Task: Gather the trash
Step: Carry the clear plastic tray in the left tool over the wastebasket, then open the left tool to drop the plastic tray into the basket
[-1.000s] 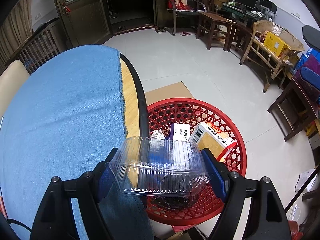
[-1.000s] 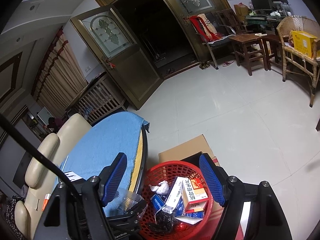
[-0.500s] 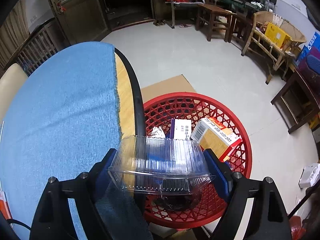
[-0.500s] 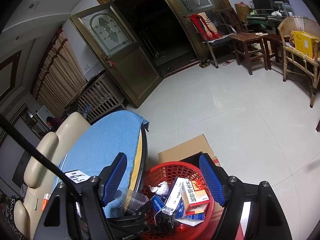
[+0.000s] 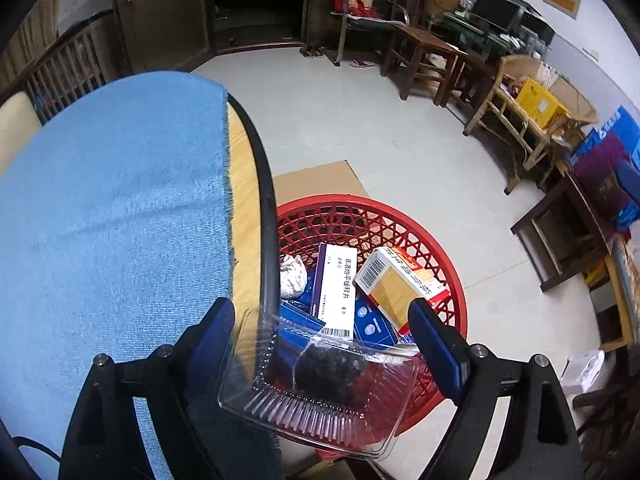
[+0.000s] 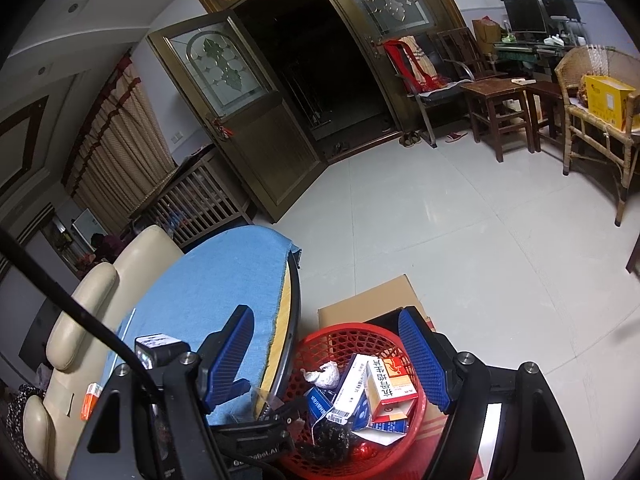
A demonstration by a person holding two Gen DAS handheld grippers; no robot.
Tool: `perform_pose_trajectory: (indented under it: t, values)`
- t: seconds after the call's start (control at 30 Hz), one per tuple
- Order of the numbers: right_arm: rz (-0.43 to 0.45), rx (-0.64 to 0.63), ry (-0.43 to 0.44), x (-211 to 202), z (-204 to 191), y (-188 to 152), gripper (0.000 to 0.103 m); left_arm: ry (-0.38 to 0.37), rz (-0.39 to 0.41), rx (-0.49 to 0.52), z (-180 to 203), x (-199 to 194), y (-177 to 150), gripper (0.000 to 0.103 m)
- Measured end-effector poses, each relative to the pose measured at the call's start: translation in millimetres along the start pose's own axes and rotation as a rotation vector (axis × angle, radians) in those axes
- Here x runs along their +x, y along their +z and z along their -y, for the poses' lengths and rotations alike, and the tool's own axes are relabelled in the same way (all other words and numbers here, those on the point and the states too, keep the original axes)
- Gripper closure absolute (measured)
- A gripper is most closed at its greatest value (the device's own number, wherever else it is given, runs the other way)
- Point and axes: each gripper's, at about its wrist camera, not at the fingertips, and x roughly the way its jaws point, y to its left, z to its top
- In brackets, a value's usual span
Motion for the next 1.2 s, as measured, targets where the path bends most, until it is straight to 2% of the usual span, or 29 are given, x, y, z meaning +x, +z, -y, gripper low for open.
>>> perform_pose_trajectory:
  t: [0.13,0.27,0.4,0.57,0.7,0.97,1.2]
  values:
    - [-0.004,0.007,-0.001,1.1,2.5,-2.5,0.025,-0.056,0.041,-0.018,-5.3,-7.6,5.3,0.014]
    - [-0.010,0.017,-0.005,4.0,8.5,-2.3,0.025,-0.072,0.136,-0.018,-10.0,-27.8,6.4,0.013]
    - [-0.010,0.021,-0.008,4.8,13.6,-3.7,0.025,-0.038,0.207,-0.037,-24.9,-52.2,2.9,0.013]
    - [-0.032,0.030,-0.015,8.6,16.8,-11.7,0.025,-0.011,0.257,-0.104,-48.3,-77.0,-5.5,0.013]
    - [-0.046,-0.003,-0.023,6.3,6.7,-22.0,0.025,0.008,0.277,-0.114,-57.4,-90.5,-14.8,0.013]
    - [-0.091,-0.112,-0.055,1.6,-29.0,-65.9,0.025,0.074,0.303,-0.096,-56.9,-111.1,-45.0,0.013]
    - [-0.086,-0.165,-0.120,-3.3,-47.0,-108.5,0.025,0.132,0.336,-0.087,-56.1,-132.0,-67.4,0.013]
